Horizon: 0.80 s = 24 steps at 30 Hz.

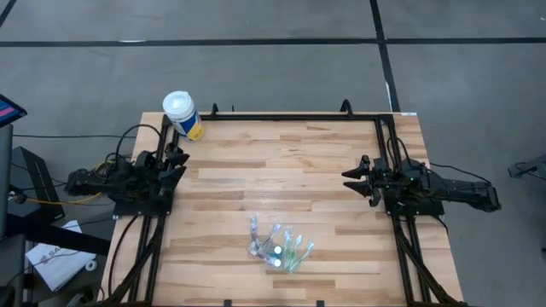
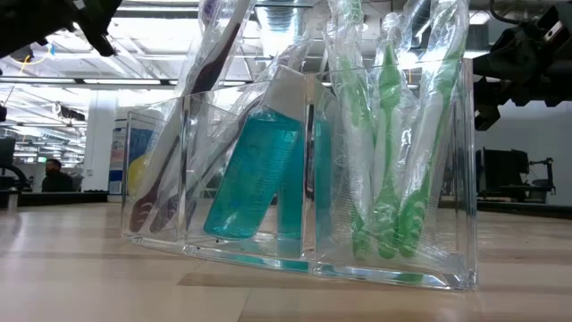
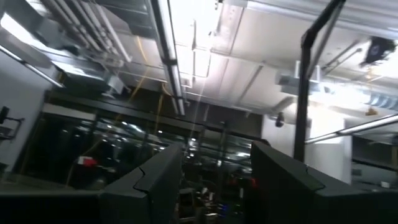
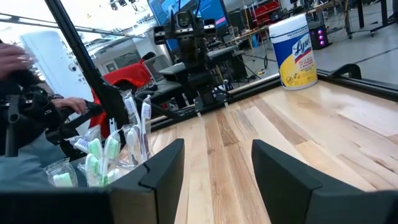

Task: Pick & Place toothbrushing station
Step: Return to Home Position

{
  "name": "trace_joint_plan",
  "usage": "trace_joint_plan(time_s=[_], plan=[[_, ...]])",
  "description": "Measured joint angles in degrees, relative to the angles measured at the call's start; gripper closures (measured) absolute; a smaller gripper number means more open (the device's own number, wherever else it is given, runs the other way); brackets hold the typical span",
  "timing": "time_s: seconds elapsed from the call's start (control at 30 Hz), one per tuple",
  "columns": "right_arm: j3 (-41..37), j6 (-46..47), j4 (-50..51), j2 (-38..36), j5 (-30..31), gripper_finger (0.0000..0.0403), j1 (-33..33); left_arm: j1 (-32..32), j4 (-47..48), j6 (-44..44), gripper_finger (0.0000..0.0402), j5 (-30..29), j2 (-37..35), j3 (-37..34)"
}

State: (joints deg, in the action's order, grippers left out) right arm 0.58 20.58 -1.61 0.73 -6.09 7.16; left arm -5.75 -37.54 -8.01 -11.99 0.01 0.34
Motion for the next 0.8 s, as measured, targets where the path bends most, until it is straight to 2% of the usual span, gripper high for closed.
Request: trace_joint_plan(time_s=[0.8], plan=[[-0.02, 0.00, -0.09, -0.02, 0.07, 0.0224, 0.01, 1.24, -0.02, 0.00, 0.0213, -0.16, 0.00, 0.00]])
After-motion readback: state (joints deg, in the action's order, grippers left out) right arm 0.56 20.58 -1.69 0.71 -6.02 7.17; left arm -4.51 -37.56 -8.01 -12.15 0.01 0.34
